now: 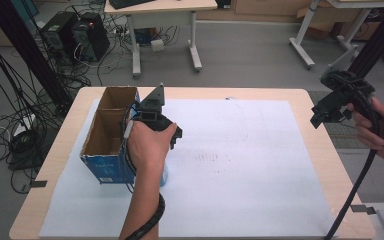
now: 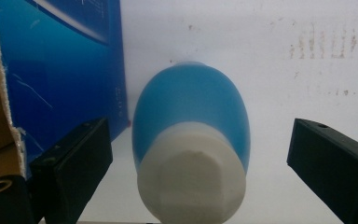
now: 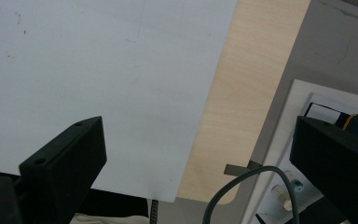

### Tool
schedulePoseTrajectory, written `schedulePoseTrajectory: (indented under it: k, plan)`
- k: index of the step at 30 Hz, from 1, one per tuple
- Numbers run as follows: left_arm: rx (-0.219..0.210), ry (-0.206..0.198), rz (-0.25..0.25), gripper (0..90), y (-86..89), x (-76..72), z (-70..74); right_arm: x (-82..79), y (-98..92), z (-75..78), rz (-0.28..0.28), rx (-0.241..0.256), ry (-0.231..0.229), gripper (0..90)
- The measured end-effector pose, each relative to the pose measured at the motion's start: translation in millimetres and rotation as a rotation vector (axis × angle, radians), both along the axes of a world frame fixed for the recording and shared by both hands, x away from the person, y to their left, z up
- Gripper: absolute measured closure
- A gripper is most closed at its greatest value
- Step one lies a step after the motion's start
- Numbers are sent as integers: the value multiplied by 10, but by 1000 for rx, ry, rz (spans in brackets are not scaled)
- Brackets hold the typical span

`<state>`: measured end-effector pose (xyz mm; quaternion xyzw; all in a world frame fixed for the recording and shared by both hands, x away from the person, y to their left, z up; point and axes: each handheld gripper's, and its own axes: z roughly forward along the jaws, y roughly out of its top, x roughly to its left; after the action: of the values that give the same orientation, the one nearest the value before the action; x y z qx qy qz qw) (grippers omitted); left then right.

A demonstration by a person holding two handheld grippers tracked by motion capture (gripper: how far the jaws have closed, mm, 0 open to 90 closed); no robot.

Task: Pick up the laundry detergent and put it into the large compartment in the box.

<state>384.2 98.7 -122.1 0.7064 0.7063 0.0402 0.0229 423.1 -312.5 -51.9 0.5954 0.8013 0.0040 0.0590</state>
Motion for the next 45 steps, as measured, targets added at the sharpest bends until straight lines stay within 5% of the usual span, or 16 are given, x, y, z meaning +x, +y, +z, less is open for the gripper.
schedulePoseTrajectory:
  k: [16,30,45]
  plan:
    - [25,-12,1,160,-39,-18,-39,-1,-8,1,1,2,0,33]
    - [77,-27,-12,335,-126,-45,-91,1,-2,4,0,1,-3,33]
    - [61,-58,-28,380,-90,-117,-92,-17,-36,13,0,5,-5,33]
